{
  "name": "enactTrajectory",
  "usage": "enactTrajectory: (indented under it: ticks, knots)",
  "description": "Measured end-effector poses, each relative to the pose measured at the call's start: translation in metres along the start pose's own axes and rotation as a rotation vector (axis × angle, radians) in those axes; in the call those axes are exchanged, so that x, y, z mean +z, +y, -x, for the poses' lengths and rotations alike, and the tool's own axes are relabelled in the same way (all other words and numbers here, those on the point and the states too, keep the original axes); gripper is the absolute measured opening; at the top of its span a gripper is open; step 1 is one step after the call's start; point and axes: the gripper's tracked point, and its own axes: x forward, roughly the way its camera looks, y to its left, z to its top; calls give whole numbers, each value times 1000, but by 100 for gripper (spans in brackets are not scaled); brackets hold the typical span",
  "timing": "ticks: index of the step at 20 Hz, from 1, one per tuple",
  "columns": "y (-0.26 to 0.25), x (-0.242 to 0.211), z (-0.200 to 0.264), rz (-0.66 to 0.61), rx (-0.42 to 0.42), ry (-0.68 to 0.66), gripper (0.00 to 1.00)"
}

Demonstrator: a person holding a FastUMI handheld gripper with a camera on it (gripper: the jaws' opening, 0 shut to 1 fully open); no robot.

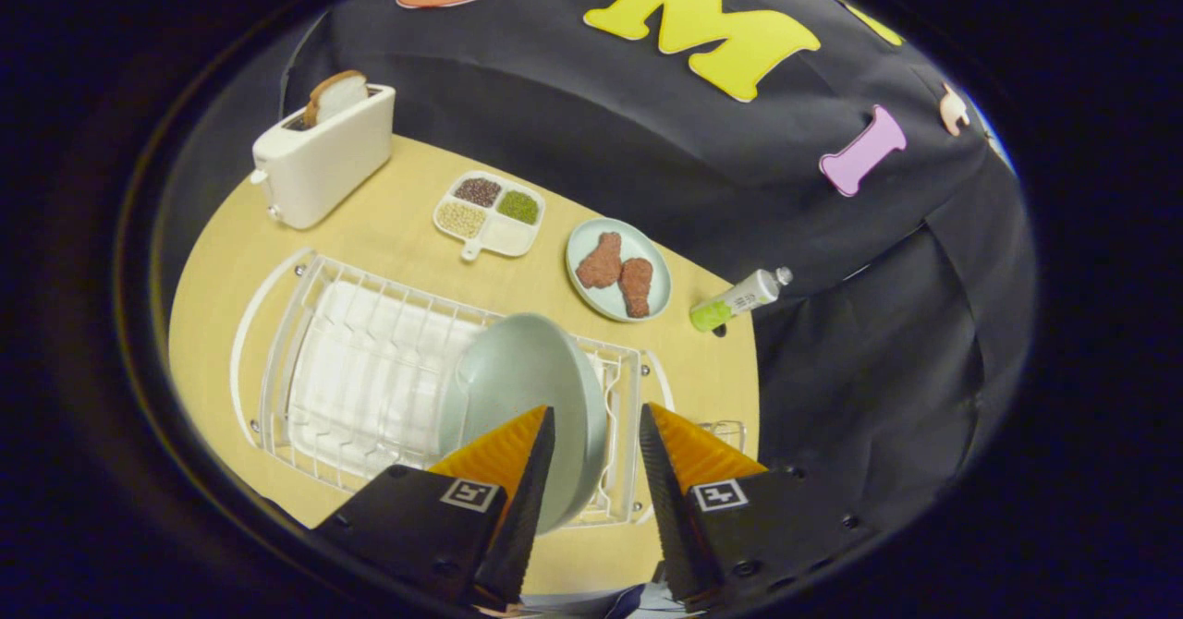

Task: Take the plate from the dish rack, then take the spoon from the basket and place it into the plate.

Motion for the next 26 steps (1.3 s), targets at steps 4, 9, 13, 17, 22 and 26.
enactTrajectory:
  ticks: [4, 9, 13, 17, 22, 26]
  knots:
    - [12, -11, -3, 9, 3, 100, 40]
    - [4, -14, -13, -40, -30, 131, 18]
    - [5, -13, -4, -55, -25, 84, 9]
    - [-2, -13, 4, -107, -92, 72, 8]
    - [1, -18, 15, -150, -129, 60, 8]
    - [2, -18, 27, -135, -209, 7, 8]
